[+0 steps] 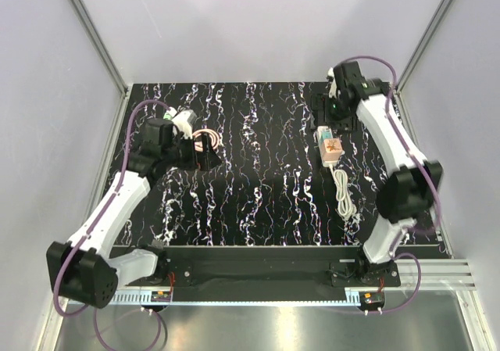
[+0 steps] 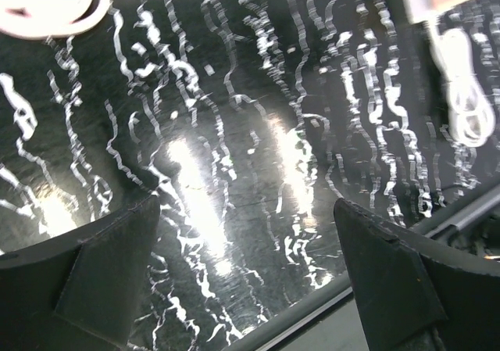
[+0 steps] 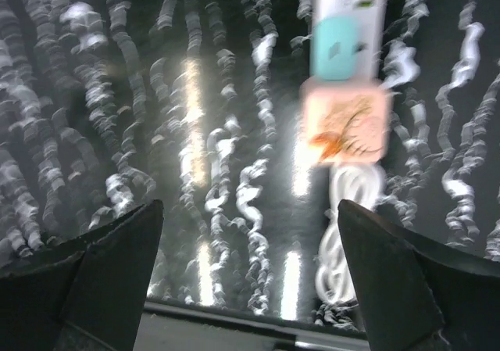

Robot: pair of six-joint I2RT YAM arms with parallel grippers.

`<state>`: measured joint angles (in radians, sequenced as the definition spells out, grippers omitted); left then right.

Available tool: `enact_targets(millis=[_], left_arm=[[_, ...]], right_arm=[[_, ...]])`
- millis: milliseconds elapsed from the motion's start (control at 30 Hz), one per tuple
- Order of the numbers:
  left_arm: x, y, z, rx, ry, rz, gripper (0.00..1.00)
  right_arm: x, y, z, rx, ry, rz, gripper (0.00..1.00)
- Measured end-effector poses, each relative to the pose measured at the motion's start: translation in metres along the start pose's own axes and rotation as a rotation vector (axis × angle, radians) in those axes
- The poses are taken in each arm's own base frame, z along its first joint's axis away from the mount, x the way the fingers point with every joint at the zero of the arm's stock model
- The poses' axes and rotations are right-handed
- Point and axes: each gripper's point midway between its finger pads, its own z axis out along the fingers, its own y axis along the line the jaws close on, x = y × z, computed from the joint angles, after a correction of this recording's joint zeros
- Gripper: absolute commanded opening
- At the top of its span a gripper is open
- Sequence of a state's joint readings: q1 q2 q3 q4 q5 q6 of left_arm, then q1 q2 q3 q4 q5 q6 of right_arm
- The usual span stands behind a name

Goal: Insert the plug

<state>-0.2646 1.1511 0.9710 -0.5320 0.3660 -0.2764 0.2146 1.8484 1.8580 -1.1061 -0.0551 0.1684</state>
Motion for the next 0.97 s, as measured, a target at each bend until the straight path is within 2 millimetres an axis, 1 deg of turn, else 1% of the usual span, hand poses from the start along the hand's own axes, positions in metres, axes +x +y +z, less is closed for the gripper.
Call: enact_targets(millis=[67, 167, 233, 367, 433, 533, 600, 733, 867, 967], left_arm=[[-0.006, -0.009, -0.007, 0.034, -0.033, 0.016, 0.99], [-0.018, -0.028, -0.027, 0.1, -0.11, 0.05, 0.99], [-0.029, -0.045, -0.047, 0.157, -0.186, 0.078, 0.99], [-0.053, -0.077, -0.091, 0.251, -0.352, 0.134, 0.99], [-0.063, -0.089, -0.11, 0.281, -0.414, 0.161, 0.99], [-0.073, -0.102, -0.131, 0.309, -0.47, 0.186, 0.99], [-0.074, -0.104, -0.136, 0.316, -0.484, 0.188, 0.99], [-0.071, -0.104, -0.137, 0.315, -0.483, 0.181, 0.99], [-0.066, -0.101, -0.135, 0.306, -0.466, 0.17, 0.99], [-0.066, -0.1, -0.136, 0.296, -0.471, 0.172, 0.99]], right_arm=[[0.013, 0.014, -0.023, -0.087, -0.063, 0.011, 1.0], [0.031, 0.027, -0.056, -0.193, -0.181, 0.032, 1.0], [0.04, 0.031, -0.079, -0.243, -0.272, 0.062, 1.0], [0.049, 0.035, -0.12, -0.321, -0.444, 0.116, 1.0], [0.052, 0.037, -0.137, -0.357, -0.511, 0.139, 1.0], [0.059, 0.042, -0.147, -0.412, -0.556, 0.154, 1.0], [0.064, 0.046, -0.147, -0.444, -0.548, 0.159, 1.0], [0.07, 0.052, -0.144, -0.482, -0.514, 0.165, 1.0], [0.068, 0.055, -0.15, -0.501, -0.534, 0.152, 1.0], [0.067, 0.055, -0.153, -0.502, -0.55, 0.138, 1.0]])
